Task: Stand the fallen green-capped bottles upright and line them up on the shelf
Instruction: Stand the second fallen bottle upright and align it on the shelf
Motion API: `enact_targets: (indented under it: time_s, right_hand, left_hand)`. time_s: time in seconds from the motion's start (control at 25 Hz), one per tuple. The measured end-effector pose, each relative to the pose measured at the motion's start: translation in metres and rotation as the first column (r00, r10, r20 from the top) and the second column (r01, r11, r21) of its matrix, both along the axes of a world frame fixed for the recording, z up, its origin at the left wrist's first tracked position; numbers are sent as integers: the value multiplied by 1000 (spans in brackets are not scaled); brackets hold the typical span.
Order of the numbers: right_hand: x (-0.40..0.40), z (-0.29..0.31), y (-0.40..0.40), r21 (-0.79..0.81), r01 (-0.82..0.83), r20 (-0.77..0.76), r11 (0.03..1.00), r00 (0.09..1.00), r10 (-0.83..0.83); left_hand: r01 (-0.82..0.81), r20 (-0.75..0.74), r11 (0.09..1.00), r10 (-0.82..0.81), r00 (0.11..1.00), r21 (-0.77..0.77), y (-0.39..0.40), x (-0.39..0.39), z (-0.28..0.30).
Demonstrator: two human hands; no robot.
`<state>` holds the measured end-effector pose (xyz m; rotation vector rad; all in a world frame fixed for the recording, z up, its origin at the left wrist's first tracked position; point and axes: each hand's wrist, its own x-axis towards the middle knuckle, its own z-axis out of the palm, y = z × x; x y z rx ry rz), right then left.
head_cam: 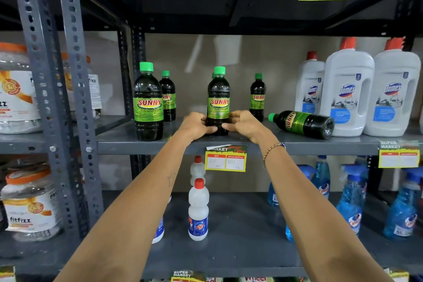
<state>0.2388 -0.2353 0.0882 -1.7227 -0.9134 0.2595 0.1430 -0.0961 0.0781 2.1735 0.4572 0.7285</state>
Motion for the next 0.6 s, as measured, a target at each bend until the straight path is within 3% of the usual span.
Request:
enact_targets:
  time_s: [0.6]
  right_hand:
    - [-36, -7, -29, 27, -6, 39, 1000, 999, 5]
  left_hand:
    - [47, 125, 999, -43, 991, -23, -29, -43, -12]
